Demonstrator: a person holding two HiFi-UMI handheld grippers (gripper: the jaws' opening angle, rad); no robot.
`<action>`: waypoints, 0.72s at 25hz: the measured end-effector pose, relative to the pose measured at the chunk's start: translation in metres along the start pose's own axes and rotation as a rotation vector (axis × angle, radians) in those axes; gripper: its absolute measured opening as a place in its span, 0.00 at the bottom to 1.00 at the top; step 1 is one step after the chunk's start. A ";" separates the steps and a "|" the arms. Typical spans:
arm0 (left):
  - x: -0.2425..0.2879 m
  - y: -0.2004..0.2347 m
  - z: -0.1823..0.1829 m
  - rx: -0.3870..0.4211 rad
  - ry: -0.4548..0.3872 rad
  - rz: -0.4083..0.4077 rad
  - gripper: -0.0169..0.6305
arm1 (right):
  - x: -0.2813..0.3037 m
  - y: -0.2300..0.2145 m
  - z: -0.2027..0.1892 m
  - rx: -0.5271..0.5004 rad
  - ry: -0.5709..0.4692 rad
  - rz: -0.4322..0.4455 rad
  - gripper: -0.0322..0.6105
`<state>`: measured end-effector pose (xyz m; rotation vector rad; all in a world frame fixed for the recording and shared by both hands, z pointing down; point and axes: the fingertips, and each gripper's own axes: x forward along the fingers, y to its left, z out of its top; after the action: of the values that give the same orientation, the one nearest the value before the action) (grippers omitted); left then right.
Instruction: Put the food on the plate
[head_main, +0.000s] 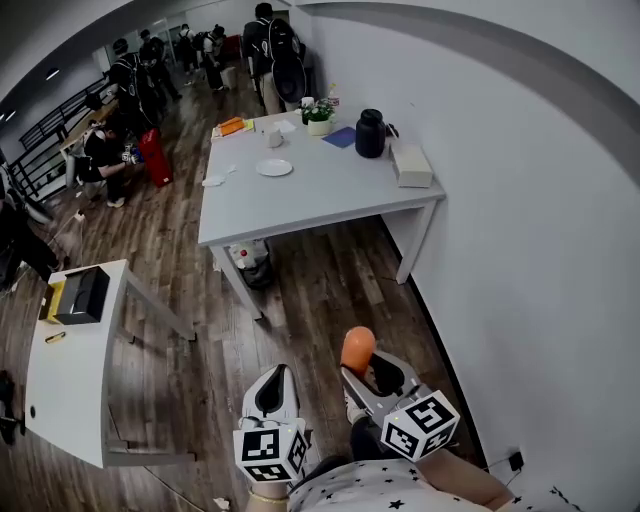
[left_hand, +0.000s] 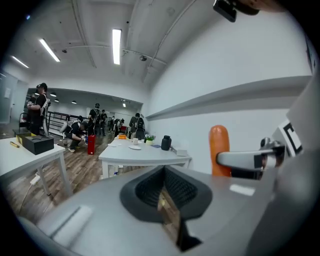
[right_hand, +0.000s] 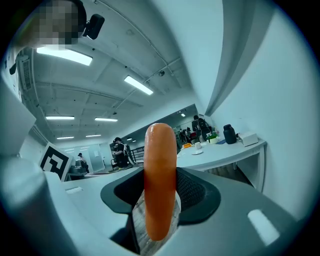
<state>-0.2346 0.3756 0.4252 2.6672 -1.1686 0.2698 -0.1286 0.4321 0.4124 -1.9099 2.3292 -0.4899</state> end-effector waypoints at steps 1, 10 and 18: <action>0.012 0.003 0.003 -0.001 -0.003 0.004 0.04 | 0.010 -0.008 0.004 -0.001 -0.002 0.006 0.36; 0.159 0.020 0.050 -0.004 -0.035 0.046 0.04 | 0.116 -0.114 0.061 -0.047 -0.017 0.048 0.36; 0.273 0.037 0.085 -0.042 -0.055 0.098 0.04 | 0.192 -0.194 0.101 -0.075 -0.012 0.084 0.36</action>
<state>-0.0734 0.1372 0.4173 2.6009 -1.3088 0.1865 0.0394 0.1952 0.4002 -1.8308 2.4417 -0.3869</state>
